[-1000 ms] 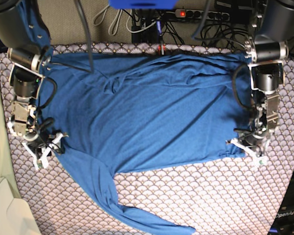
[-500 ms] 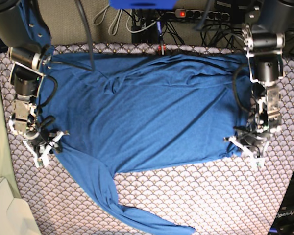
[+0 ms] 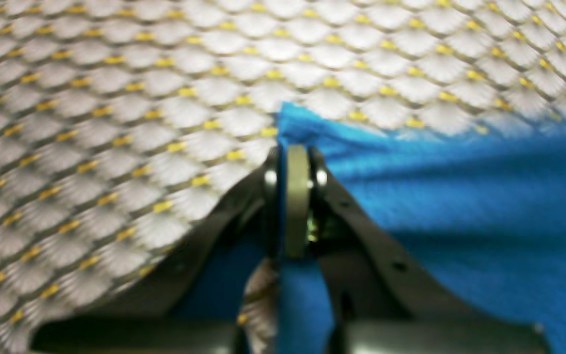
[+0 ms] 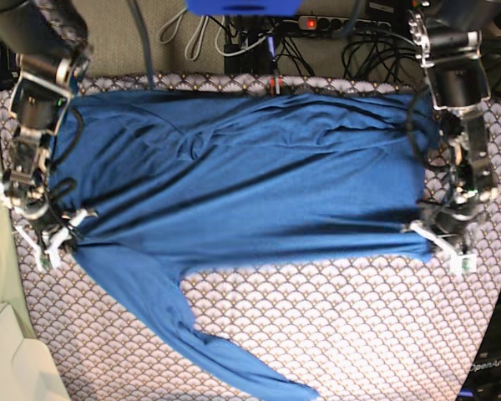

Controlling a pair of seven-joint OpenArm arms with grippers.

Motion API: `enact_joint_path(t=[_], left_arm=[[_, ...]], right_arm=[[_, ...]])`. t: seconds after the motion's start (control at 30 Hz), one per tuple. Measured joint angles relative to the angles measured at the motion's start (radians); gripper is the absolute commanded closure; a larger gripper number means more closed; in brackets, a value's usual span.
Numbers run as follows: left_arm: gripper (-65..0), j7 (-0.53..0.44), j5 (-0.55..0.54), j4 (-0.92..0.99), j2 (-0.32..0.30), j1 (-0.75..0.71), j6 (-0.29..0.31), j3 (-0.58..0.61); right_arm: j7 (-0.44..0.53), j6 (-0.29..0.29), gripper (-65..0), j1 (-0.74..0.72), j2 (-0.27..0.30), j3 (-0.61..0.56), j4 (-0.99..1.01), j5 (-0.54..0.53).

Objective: Fold the T-shirt properly
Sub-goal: 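Lift the side edges and fold the hem half toward the collar edge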

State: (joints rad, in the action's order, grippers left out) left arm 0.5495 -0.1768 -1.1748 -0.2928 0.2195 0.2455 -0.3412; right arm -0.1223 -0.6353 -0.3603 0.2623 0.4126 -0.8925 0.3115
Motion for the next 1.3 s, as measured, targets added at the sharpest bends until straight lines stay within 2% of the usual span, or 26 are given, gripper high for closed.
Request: enact_joint_path(t=[0.13, 0.37, 0.47, 0.57, 0.67, 0.73, 0.8, 0.9, 1.13, 1.3], left_arm=[[-0.5, 0.001, -0.005, -0.004, 0.003, -0.036, 0.013, -0.004], [-0.5, 0.004, -0.006, -0.033, 0.006, -0.064, 0.011, -0.029], [-0.5, 0.034, -0.006, -0.127, 0.008, -0.108, 0.012, -0.031], [-0.5, 0.110, -0.004, -0.196, 0.025, -0.124, 0.012, -0.031], [-0.5, 0.156, -0.008, -0.263, 0.037, -0.125, 0.013, -0.030], [-0.5, 0.165, -0.011, -0.297, 0.038, -0.137, 0.014, -0.040], [-0.5, 0.188, -0.007, -0.322, 0.044, -0.159, 0.013, -0.069], [-0.5, 0.195, -0.006, -0.370, 0.057, -0.198, 0.012, -0.108], [-0.5, 0.184, -0.006, -0.448, 0.069, -0.278, 0.013, -0.116], [-0.5, 0.188, -0.010, -0.520, 0.075, -0.353, 0.013, -0.115]], right_arm=[[0.003, -0.005, 0.0, 0.084, -0.042, -0.005, -0.138, -0.004], [-0.005, -0.004, 0.0, 0.178, -0.058, -0.002, -0.312, -0.004], [-0.016, -0.007, 0.0, 0.238, -0.058, -0.006, -0.391, -0.120], [-0.107, -0.008, 0.0, 0.270, -0.049, -0.005, -0.448, -0.159], [-0.146, -0.059, 0.0, 0.288, -0.030, -0.001, -0.516, -0.219], [-0.153, -0.072, 0.0, 0.307, -0.034, 0.029, -0.563, -0.254], [-0.189, -0.071, 0.0, 0.327, -0.037, 0.061, -0.598, -0.246], [-0.195, -0.072, 0.0, 0.348, -0.042, 0.098, -0.633, -0.249], [-0.196, -0.074, 0.0, 0.429, -0.048, 0.129, -0.694, -0.250], [-0.195, -0.074, 0.0, 0.470, -0.080, 0.164, -0.755, -0.249]])
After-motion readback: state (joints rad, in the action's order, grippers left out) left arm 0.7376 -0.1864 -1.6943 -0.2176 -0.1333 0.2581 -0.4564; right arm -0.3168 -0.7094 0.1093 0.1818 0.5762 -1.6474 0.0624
